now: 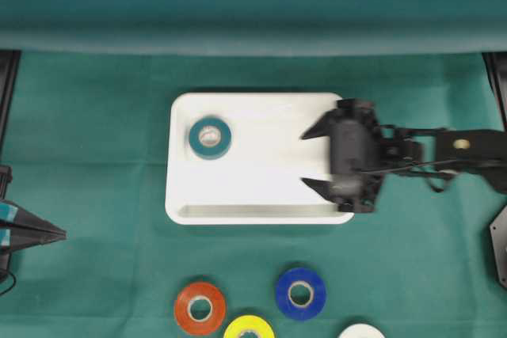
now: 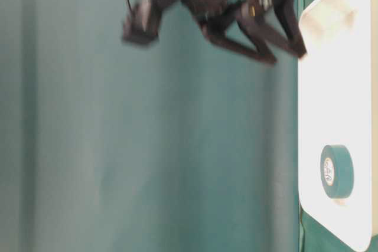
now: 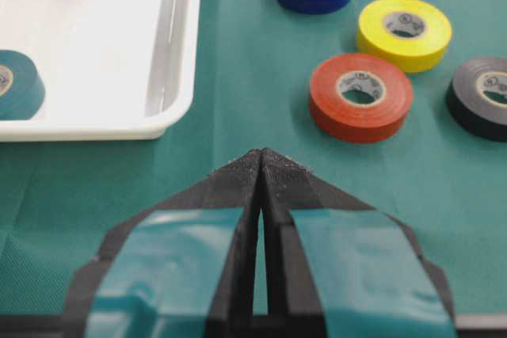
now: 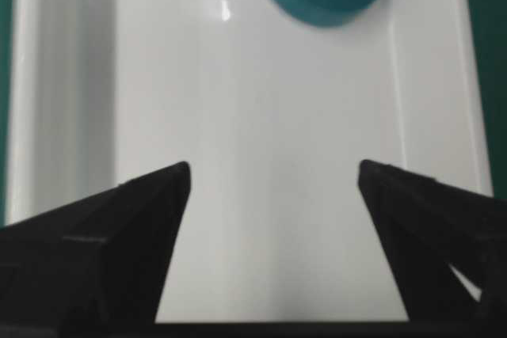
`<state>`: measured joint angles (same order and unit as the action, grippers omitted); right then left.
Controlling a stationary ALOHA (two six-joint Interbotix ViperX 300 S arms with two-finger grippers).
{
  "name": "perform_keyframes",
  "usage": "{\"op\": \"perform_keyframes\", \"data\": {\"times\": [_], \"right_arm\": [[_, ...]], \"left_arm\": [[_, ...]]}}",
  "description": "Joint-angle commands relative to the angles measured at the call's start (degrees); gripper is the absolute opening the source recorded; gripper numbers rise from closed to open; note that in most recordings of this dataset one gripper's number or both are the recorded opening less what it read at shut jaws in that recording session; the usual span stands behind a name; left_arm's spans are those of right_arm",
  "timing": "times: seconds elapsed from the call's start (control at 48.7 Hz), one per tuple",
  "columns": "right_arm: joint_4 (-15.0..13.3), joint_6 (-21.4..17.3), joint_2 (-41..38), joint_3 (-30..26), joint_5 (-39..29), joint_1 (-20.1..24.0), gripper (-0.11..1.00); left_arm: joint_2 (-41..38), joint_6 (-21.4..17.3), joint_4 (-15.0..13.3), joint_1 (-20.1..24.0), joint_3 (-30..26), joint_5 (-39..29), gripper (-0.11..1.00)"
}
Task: Put the tape into the white case with the right arm.
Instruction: 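Lift the right gripper out of the tray and retract right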
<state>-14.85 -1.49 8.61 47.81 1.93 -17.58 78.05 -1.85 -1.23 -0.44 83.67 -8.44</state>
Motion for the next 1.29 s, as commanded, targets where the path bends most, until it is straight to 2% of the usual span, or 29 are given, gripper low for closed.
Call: {"op": "perform_keyframes", "data": {"times": [0.0,0.144,0.473,0.678,0.966,1.151,1.274], "right_arm": [[0.26,-0.09,4.39,3.34,3.16,-0.09,0.59],[0.53,-1.41,8.88,8.44,5.71,-0.09,0.59],[0.53,-8.79,16.96,16.17,3.78,0.0,0.59],[0.44,-10.81,20.74,18.02,1.41,0.0,0.59],[0.44,-11.16,21.27,18.11,1.32,0.44,0.59],[0.53,-11.34,21.27,18.28,1.32,4.39,0.59],[0.53,-13.01,21.27,18.28,1.32,8.26,0.59]], "left_arm": [[-0.44,0.09,-0.09,0.26,-0.62,0.53,0.0],[-0.44,0.18,-0.09,0.35,-0.53,0.53,0.0],[-0.44,0.18,-0.09,0.35,-0.62,0.62,0.0],[-0.44,0.18,-0.09,0.44,-0.62,0.53,0.0],[-0.44,0.18,-0.09,0.44,-0.62,0.62,0.0],[-0.44,0.18,-0.09,0.44,-0.62,0.53,0.0],[-0.44,0.09,-0.09,0.44,-0.62,0.62,0.0]]}}
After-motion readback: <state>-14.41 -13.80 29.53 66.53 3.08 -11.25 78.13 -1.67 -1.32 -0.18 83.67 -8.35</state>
